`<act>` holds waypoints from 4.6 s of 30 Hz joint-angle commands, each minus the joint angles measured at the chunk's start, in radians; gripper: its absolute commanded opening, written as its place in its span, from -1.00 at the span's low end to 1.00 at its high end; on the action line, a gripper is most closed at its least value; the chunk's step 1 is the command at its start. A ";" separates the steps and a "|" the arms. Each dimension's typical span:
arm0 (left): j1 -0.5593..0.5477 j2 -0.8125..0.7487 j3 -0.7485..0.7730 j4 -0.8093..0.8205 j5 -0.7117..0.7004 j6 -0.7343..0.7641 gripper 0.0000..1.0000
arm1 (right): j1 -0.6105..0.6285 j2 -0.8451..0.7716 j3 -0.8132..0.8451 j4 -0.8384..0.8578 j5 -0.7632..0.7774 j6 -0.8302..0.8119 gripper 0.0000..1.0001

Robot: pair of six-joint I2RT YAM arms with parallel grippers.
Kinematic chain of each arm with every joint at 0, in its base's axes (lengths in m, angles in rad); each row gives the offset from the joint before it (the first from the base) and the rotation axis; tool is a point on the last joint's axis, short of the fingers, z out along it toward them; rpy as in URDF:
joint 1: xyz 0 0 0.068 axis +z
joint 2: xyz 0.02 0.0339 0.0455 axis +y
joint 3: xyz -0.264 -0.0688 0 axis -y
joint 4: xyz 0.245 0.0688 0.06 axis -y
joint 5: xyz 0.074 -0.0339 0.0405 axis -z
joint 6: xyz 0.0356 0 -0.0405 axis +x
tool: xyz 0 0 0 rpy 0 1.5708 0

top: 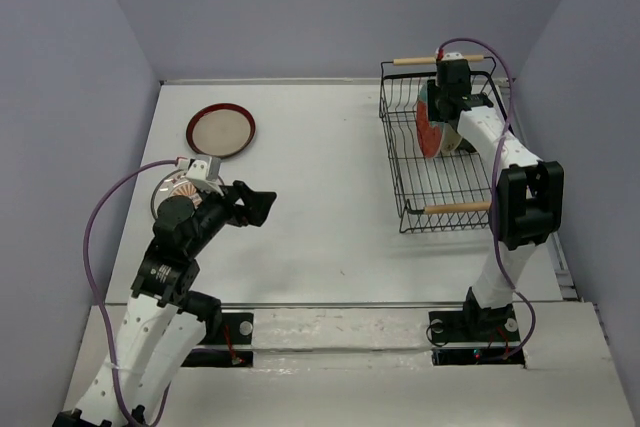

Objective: Load the plates into the dish rack

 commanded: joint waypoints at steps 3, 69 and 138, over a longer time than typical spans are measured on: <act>0.014 0.053 0.015 0.016 -0.040 0.016 0.98 | -0.001 -0.052 0.065 0.131 0.062 0.031 0.43; -0.107 -0.296 0.039 0.091 -0.319 0.063 0.98 | 0.802 0.899 0.743 0.412 -0.627 1.119 -0.34; -0.107 -0.199 0.030 0.077 -0.325 0.068 0.98 | 0.198 -0.037 -0.045 0.194 0.488 -0.056 -0.86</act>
